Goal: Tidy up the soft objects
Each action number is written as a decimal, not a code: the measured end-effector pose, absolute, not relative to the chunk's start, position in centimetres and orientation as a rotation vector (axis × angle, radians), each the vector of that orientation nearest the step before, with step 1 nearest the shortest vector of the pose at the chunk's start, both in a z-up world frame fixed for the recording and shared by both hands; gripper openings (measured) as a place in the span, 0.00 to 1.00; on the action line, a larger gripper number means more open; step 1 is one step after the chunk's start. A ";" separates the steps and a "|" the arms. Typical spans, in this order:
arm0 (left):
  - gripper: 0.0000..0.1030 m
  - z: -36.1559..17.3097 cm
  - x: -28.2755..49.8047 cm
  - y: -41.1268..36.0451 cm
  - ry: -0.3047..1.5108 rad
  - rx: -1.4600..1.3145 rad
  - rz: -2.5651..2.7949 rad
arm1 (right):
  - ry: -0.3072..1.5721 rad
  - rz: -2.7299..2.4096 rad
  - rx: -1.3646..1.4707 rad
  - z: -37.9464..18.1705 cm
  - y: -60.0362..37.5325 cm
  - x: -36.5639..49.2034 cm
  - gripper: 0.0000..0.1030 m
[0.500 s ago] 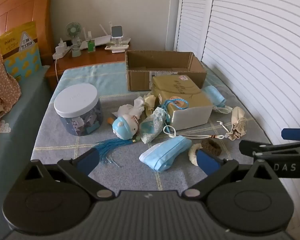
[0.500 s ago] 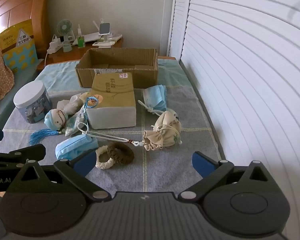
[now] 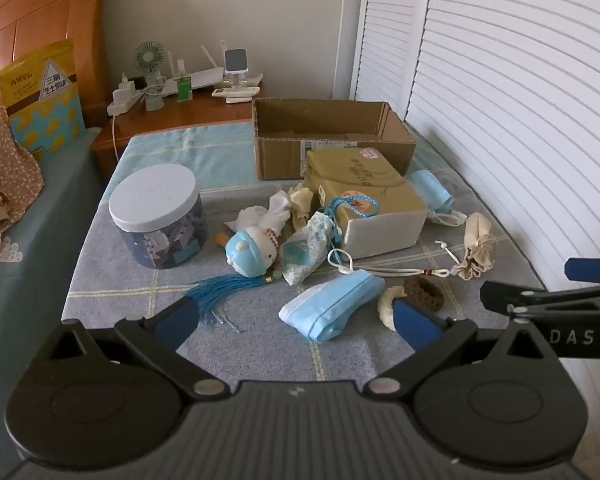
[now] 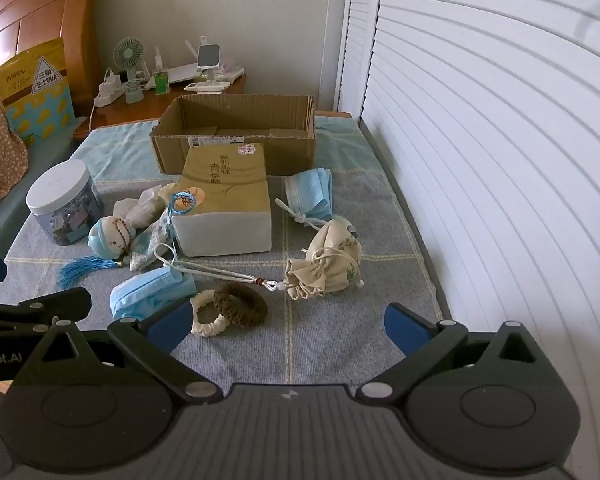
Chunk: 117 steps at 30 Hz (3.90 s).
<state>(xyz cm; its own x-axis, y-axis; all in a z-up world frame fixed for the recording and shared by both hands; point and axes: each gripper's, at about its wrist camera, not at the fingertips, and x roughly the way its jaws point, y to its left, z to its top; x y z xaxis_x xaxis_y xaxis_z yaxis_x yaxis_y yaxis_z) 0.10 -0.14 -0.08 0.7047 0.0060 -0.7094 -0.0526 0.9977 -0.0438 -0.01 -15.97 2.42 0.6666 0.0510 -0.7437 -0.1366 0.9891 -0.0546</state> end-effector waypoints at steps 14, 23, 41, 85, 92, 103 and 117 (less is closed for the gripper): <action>0.99 0.0 0.1 0.0 0.788 -0.067 0.035 | 0.828 0.106 -0.109 2.6 -16.0 -0.1 1.00; 0.99 0.1 0.2 0.0 0.787 -0.067 0.035 | 0.827 0.106 -0.108 2.5 -16.1 0.0 1.00; 0.99 0.2 0.4 0.0 0.789 -0.069 0.035 | 0.826 0.105 -0.113 2.6 -16.1 0.1 1.00; 0.99 -0.1 0.8 0.0 0.753 -0.052 -0.001 | 0.807 0.116 -0.135 2.3 -16.1 0.4 1.00; 0.99 -1.0 1.0 -0.2 0.716 -0.008 -0.038 | 0.772 0.151 -0.156 2.1 -16.4 0.5 1.00; 0.99 -3.7 1.7 -0.6 0.703 0.074 -0.123 | 0.754 0.215 -0.151 0.9 -16.8 1.0 1.00; 0.99 -7.2 3.9 -0.1 0.788 0.062 -0.187 | 0.813 0.207 -0.130 -2.1 -18.8 2.5 1.00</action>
<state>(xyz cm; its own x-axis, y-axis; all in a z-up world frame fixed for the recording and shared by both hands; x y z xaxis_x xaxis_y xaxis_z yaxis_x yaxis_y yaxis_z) 3.87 -0.06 -7.18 0.6898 -0.1442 -0.7095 0.1901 0.9817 -0.0147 2.49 -18.78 -2.14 0.6686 0.1327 -0.7316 -0.2326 0.9719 -0.0362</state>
